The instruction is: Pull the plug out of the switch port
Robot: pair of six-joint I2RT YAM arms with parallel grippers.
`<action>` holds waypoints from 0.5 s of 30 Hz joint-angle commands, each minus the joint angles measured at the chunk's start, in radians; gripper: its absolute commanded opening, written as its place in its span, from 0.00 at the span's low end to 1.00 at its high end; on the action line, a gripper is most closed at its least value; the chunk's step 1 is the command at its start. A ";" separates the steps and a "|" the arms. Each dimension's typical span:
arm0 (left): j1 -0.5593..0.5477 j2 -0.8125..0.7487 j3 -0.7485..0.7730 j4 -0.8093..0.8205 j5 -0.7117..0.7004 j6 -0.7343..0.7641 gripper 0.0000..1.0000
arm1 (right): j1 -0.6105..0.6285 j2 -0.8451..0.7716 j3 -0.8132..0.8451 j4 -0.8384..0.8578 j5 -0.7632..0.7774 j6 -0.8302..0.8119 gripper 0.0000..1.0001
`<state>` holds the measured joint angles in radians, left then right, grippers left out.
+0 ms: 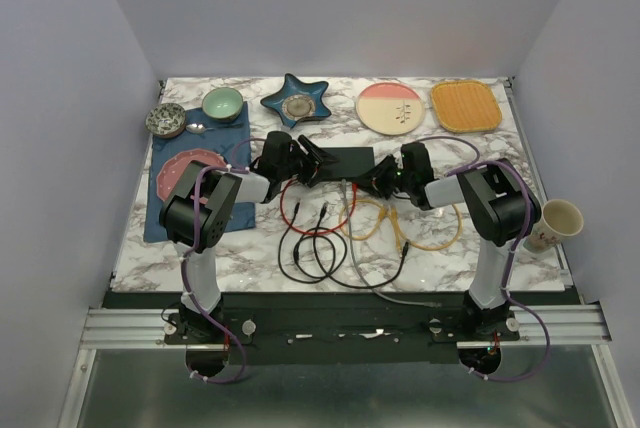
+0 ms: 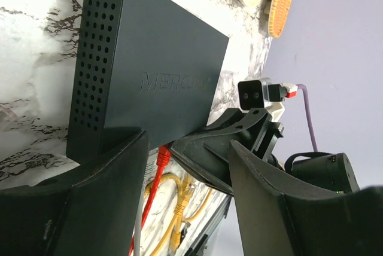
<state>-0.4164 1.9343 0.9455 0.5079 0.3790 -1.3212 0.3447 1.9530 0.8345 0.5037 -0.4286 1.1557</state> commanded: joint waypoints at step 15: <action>-0.041 -0.018 -0.037 0.052 0.061 -0.032 0.70 | -0.009 0.009 -0.018 -0.010 0.019 -0.100 0.01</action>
<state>-0.4236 1.9339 0.9134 0.5571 0.4065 -1.3411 0.3439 1.9526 0.8165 0.5419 -0.4274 1.1183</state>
